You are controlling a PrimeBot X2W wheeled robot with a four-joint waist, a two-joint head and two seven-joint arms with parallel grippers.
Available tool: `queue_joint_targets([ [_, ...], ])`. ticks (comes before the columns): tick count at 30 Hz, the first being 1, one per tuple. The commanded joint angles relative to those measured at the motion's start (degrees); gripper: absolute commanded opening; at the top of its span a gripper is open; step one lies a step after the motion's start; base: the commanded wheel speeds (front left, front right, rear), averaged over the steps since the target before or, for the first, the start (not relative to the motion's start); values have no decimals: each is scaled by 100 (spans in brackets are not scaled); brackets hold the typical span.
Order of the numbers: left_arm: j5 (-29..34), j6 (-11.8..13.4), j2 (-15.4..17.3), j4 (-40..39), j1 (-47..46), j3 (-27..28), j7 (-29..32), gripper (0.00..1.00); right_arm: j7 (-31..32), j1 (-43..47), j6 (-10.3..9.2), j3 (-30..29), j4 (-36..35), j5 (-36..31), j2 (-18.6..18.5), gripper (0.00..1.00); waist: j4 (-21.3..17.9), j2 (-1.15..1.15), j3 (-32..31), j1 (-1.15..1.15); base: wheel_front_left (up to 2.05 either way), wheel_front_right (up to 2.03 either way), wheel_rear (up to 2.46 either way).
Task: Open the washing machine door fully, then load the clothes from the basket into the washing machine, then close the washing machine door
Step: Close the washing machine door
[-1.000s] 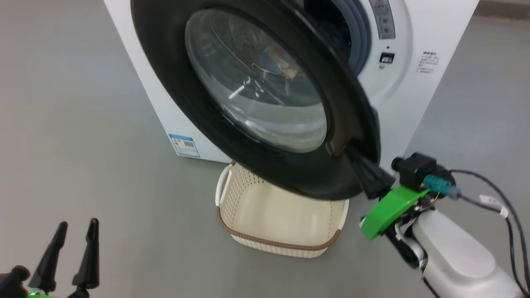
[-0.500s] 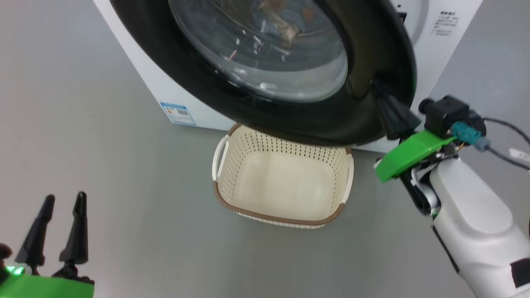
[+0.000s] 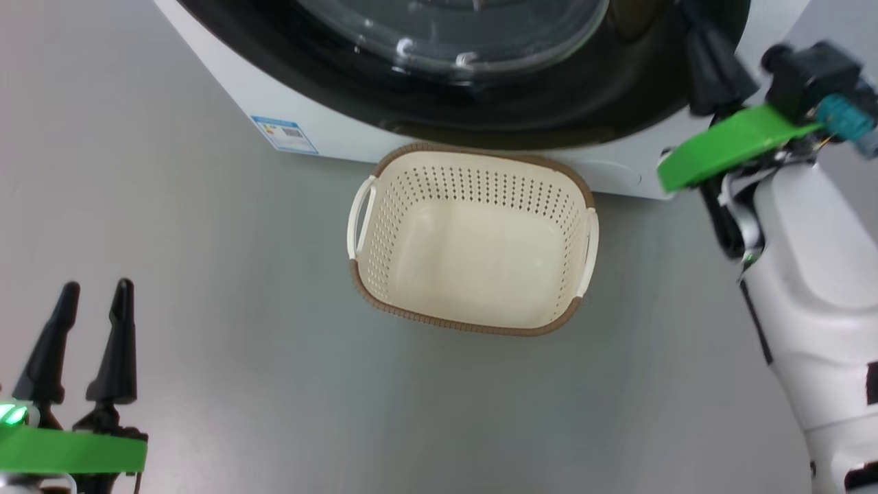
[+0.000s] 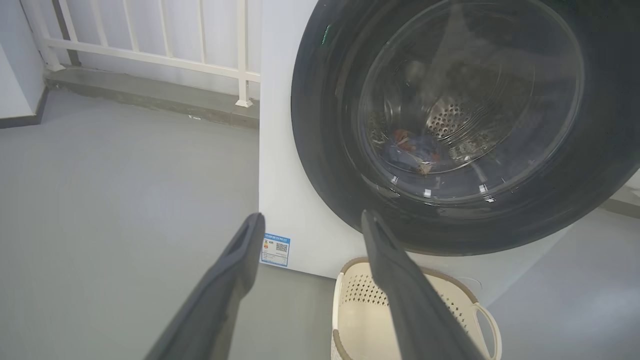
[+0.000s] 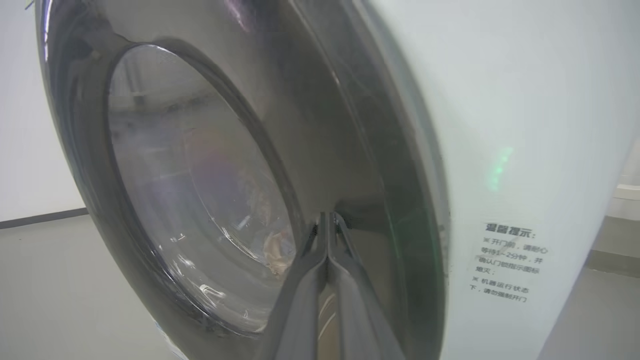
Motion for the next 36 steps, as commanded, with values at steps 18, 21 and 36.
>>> queue_joint_targets([
  [18,-114,3,281,-175,-345,191,-37,100,-29,-929,-4,-891,315,-697,205,0,78,0,274,0,0,0,0],
  [21,-101,3,254,-157,-333,174,-37,100,-29,-821,-4,-857,370,-712,256,0,39,0,178,0,0,0,0],
  [36,87,3,75,-57,-136,146,-37,100,-29,118,-4,99,227,54,195,100,-294,0,-566,0,0,0,0],
])
